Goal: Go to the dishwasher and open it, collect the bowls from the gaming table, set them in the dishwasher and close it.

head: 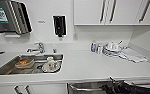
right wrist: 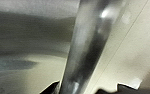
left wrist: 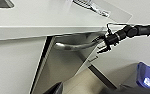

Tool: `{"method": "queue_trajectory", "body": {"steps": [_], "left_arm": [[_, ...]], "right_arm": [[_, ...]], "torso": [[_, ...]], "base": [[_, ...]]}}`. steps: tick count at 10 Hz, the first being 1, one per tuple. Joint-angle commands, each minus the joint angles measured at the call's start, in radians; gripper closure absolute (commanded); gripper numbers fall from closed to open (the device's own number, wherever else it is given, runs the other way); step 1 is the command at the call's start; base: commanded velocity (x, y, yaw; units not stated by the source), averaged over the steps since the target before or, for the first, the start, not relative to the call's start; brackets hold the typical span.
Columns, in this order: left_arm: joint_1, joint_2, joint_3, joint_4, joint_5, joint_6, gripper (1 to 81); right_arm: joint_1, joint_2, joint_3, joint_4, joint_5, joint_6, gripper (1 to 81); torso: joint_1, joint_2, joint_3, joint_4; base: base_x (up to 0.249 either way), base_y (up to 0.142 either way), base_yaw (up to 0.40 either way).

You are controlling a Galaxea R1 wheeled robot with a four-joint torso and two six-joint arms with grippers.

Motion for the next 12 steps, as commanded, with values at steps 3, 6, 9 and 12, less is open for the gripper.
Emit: {"method": "queue_trajectory", "body": {"steps": [3,6,9,12], "left_arm": [[-0.083,-0.037,0.021,0.003,0.008,0.001,1.0],[-0.083,-0.035,0.021,0.003,0.008,0.001,1.0],[-0.083,-0.032,0.021,0.003,0.008,0.001,1.0],[-0.083,-0.032,0.016,0.003,0.008,0.001,1.0]], "right_arm": [[0.041,-0.009,0.003,-0.034,-0.159,-0.002,1.0],[0.013,-0.003,-0.013,-0.068,-0.169,-0.005,1.0],[0.024,0.000,0.009,-0.073,-0.257,-0.003,1.0],[0.001,-0.018,0.010,-0.074,-0.257,-0.006,1.0]], "torso": [[0.000,0.000,0.000,0.000],[0.000,0.000,0.000,0.000],[0.000,0.000,0.000,0.000],[0.000,0.000,0.000,0.000]], "base": [[0.000,0.000,0.000],[0.000,0.000,0.000],[0.000,0.000,0.000],[0.000,0.000,0.000]]}}
